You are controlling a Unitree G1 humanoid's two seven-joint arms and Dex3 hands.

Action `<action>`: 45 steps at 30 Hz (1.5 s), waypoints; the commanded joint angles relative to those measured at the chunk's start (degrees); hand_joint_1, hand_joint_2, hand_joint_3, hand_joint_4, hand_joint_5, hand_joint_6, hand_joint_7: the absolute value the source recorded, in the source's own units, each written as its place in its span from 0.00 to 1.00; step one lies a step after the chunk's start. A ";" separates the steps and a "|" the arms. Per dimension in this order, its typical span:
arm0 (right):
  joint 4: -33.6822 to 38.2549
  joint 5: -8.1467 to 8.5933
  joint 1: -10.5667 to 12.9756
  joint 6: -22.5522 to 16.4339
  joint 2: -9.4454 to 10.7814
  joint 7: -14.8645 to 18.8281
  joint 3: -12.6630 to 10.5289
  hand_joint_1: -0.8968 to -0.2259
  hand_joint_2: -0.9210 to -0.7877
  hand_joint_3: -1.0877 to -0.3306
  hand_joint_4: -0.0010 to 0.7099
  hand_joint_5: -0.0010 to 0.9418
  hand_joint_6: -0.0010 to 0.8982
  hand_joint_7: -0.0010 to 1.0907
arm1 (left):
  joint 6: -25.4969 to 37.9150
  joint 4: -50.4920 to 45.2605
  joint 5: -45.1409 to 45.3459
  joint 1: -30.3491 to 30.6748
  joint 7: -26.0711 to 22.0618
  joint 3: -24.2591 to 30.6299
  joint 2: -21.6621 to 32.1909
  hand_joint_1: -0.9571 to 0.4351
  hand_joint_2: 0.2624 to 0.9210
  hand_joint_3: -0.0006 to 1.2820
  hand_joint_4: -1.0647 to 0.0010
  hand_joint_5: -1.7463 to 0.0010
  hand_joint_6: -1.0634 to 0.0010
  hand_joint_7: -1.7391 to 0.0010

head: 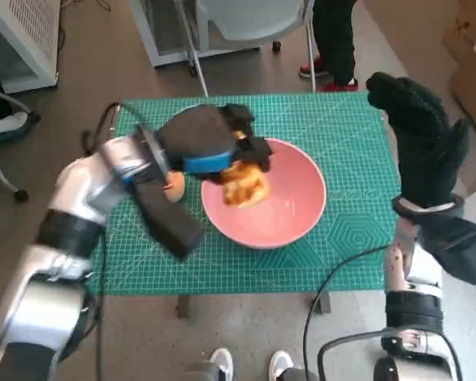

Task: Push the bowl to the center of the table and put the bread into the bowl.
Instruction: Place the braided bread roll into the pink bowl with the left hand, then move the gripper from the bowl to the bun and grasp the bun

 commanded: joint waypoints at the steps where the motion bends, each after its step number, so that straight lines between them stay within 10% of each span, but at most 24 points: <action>1: -2.17 -1.32 2.57 2.00 -0.51 -1.87 -0.13 0.68 0.00 0.77 0.47 0.01 0.51 0.02 | 3.87 2.68 -0.50 -1.34 -0.26 -0.64 -1.83 0.65 0.96 0.11 0.59 0.45 0.56 0.40; 4: -3.79 -1.61 3.32 2.72 -0.56 -2.85 -0.28 0.68 0.00 0.78 0.48 0.01 0.51 0.02 | 6.42 2.20 -0.76 -0.45 -1.38 -0.71 -1.97 0.57 0.91 0.04 0.72 0.80 0.66 0.72; 10: -5.01 -1.82 3.93 3.37 -0.81 -3.97 -0.77 0.68 0.00 0.80 0.50 0.01 0.52 0.02 | 8.38 2.13 -3.49 0.37 -4.72 -0.04 -1.83 0.38 0.81 0.01 0.94 0.98 0.88 0.94; 26: -3.39 -2.22 3.01 2.31 -0.07 -4.25 -0.63 0.65 0.00 0.81 0.50 0.01 0.52 0.02 | 1.27 5.99 -3.01 -0.92 3.18 -0.54 2.59 0.08 0.98 0.04 1.00 1.00 0.91 0.96; 45: 0.18 -0.91 1.13 1.37 0.03 -2.11 0.03 0.65 0.00 0.81 0.50 0.00 0.53 0.02 | 3.57 1.28 -7.83 5.87 0.13 5.75 15.27 0.18 0.90 0.00 0.91 0.99 0.77 0.95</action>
